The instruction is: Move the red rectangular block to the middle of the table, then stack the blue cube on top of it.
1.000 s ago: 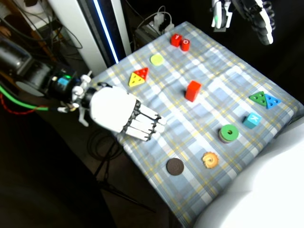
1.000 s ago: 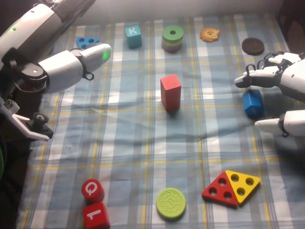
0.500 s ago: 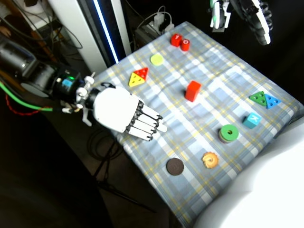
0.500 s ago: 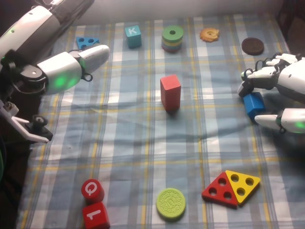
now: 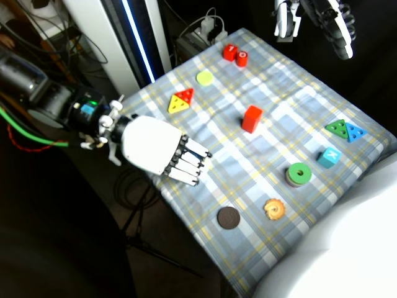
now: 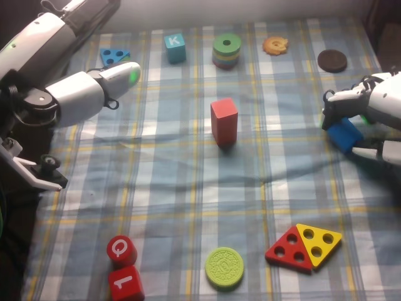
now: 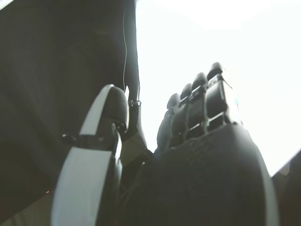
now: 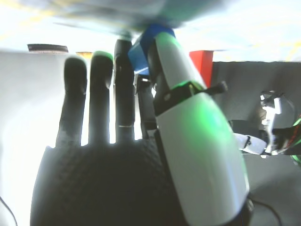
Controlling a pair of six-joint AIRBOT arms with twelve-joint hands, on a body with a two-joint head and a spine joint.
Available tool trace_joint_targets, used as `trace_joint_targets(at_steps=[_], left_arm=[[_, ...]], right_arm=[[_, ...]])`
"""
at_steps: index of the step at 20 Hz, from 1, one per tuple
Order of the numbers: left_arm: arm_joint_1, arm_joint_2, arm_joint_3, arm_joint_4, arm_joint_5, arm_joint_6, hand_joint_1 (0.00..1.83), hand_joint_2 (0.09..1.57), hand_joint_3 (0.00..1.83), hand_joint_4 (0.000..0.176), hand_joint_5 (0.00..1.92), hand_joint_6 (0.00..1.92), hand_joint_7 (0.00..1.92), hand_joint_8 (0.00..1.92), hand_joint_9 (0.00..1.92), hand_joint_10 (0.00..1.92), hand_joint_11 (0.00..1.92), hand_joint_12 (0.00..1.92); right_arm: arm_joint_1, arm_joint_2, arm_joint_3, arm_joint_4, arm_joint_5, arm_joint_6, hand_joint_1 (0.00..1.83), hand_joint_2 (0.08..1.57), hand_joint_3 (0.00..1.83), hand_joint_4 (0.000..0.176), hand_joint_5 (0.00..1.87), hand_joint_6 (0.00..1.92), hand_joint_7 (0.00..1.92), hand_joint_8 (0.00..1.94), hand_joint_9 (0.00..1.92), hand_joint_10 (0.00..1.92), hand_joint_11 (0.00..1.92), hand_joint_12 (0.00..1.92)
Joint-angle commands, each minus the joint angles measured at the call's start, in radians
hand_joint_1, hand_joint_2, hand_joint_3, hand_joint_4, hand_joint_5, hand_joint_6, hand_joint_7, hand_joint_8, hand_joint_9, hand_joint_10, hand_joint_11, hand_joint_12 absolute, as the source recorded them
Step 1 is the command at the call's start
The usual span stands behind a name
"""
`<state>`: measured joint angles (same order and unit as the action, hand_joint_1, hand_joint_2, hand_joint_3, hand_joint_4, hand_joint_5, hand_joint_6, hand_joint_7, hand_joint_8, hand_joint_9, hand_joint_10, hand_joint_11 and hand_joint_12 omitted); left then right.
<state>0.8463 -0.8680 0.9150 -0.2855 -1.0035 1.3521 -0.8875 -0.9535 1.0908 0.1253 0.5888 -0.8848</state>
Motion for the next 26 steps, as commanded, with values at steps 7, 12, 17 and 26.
trace_joint_targets(at_steps=[7,12,17,26], left_arm=[[0.008,0.002,-0.001,-0.011,-0.148,-0.011,0.93,1.41,0.01,0.000,0.05,0.00,0.00,0.00,0.00,0.00,0.00,0.00],[0.016,0.002,0.000,-0.025,-0.155,-0.011,0.90,1.41,0.00,0.047,0.05,0.00,0.00,0.00,0.00,0.00,0.00,0.00],[0.022,-0.001,0.002,-0.035,-0.158,-0.011,0.89,1.42,0.01,0.062,0.05,0.00,0.00,0.00,0.00,0.00,0.00,0.00],[0.034,-0.008,0.004,-0.049,-0.167,-0.011,0.99,1.41,0.00,0.033,0.05,0.00,0.00,0.00,0.00,0.00,0.00,0.00]], right_arm=[[0.122,-0.023,0.018,-0.136,0.124,0.092,1.11,1.29,0.00,0.000,0.72,1.37,0.62,1.58,0.26,1.68,0.02,1.92],[0.217,-0.079,0.054,-0.234,0.078,0.125,1.19,1.26,0.00,0.000,0.68,1.23,0.80,1.57,0.90,1.71,0.95,1.92],[0.292,-0.128,0.075,-0.322,0.042,0.137,1.14,1.28,0.00,0.000,0.68,1.32,0.68,1.61,0.64,1.60,0.64,1.92],[0.365,-0.201,0.101,-0.408,0.014,0.142,1.12,1.30,0.00,0.000,0.71,1.48,0.59,1.52,0.48,1.21,0.29,1.70]])
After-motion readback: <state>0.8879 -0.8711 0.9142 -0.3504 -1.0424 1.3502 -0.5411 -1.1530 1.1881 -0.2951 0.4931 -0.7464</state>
